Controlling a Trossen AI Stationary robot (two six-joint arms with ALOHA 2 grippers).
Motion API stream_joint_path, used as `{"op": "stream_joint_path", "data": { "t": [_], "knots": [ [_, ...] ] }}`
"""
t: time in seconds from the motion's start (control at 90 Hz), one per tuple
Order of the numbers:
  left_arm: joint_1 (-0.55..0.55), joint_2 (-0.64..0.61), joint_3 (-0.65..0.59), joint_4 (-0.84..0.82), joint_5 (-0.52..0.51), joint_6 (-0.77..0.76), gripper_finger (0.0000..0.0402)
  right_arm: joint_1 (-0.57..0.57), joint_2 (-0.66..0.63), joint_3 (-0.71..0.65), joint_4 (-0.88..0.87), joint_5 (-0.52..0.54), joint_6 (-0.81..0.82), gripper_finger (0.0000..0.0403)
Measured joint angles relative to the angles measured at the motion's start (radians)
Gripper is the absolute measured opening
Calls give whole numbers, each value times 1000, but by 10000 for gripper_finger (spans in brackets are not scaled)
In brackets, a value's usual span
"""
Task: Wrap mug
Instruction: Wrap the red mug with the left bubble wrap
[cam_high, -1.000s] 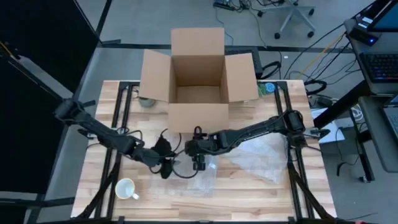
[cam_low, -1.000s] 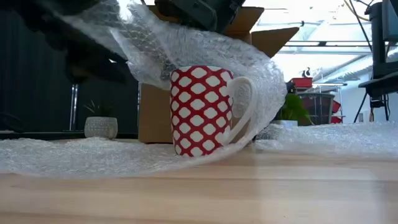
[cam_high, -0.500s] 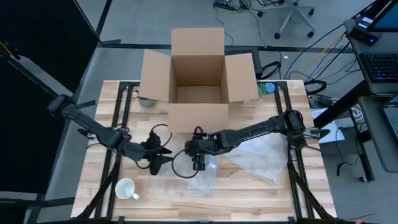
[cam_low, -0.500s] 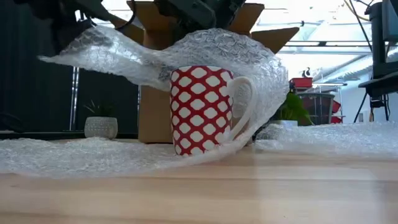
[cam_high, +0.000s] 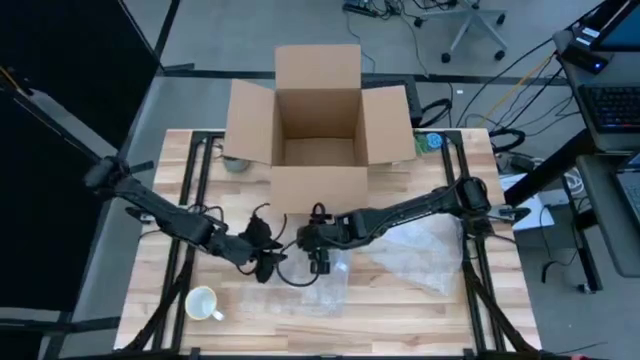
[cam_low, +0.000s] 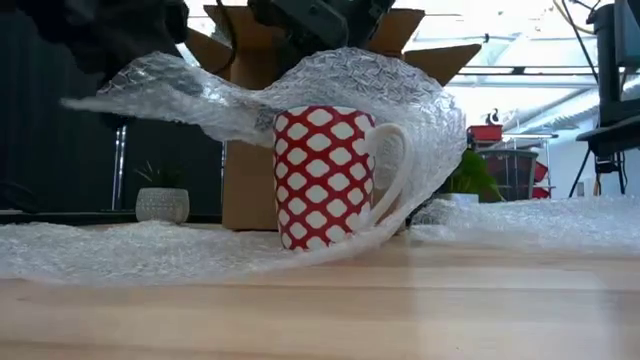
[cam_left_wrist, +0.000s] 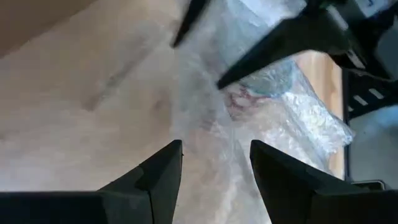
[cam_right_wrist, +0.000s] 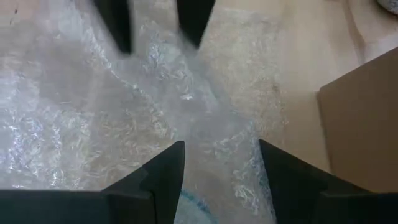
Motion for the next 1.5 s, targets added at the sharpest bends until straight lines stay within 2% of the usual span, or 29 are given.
{"op": "stream_joint_path", "data": {
  "t": [0.122, 0.189, 0.244, 0.367, 0.411, 0.511, 0.778, 0.889, 1.067, 1.311, 1.5],
  "knots": [
    [8, 75, 0, 83, 11, 25, 176, -1, 0, 0, 3, 0, -6, 176],
    [19, 105, 0, 76, -14, 21, 160, -1, 0, 0, 5, 0, -8, 176],
    [23, 115, 0, 68, -25, 18, 132, -1, 0, 0, 8, 0, -12, 176],
    [23, 117, 0, 72, -25, 31, 30, -1, -1, 10, -3, -1, -17, 176],
    [23, 117, 0, 66, -26, 33, 14, -1, -1, 26, -19, -2, -26, 176],
    [23, 115, 0, 21, -32, 25, 7, 0, -1, 91, -97, -2, -46, 176],
    [-2, 115, 0, -102, -17, -42, 0, 7, -3, 372, -480, -2, -58, 176],
    [-23, 115, 0, -112, -9, -71, 0, 10, -5, 418, -595, -1, -7, 176],
    [-32, 115, 0, -102, -8, -72, 0, 26, -5, 356, -619, -21, 93, 176],
    [-32, 115, 0, -94, -7, -71, 0, 41, -2, 181, -416, -29, 236, 176],
    [-32, 115, 0, -90, -6, -70, 0, 37, -2, 78, -356, -28, 325, 176]
  ]
}}
